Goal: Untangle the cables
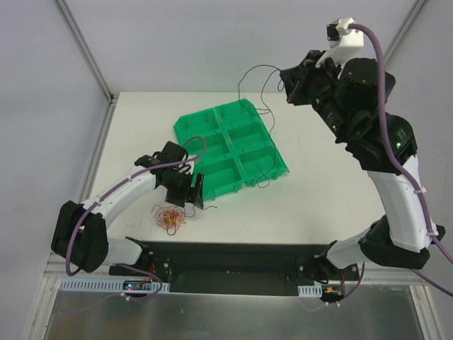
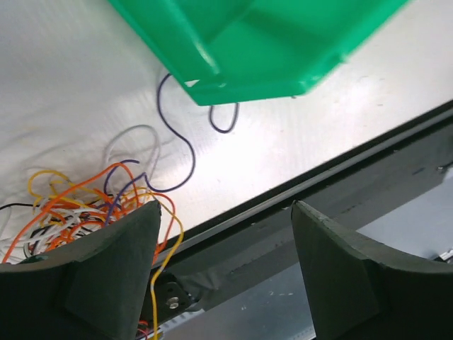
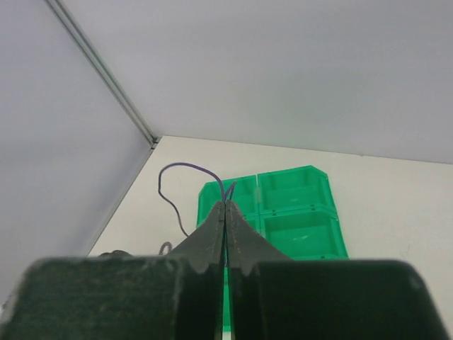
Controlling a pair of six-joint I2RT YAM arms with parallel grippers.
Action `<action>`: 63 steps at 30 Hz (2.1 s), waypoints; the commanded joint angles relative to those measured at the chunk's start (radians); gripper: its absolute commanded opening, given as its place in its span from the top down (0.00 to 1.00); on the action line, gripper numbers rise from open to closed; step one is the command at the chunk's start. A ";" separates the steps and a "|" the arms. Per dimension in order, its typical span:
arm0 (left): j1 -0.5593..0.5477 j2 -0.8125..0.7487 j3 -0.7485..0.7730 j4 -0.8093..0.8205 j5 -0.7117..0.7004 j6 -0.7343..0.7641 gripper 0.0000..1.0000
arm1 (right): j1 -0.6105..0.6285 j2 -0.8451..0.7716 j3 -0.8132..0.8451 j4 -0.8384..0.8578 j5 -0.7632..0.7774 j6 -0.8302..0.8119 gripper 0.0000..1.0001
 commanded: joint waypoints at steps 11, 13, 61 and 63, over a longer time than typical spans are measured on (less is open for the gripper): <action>0.000 -0.286 0.106 -0.035 0.039 -0.015 0.18 | -0.144 0.014 -0.090 0.059 -0.111 0.046 1.00; 0.000 -0.304 0.129 -0.037 0.020 -0.012 0.18 | -0.150 0.010 -0.130 0.074 -0.123 0.053 1.00; 0.024 -0.400 0.238 -0.153 -0.126 -0.033 0.15 | -0.265 0.384 -0.784 0.137 -0.272 0.198 1.00; 0.024 -0.396 0.232 -0.155 -0.112 -0.039 0.16 | -0.267 0.419 -0.779 0.140 -0.304 0.202 1.00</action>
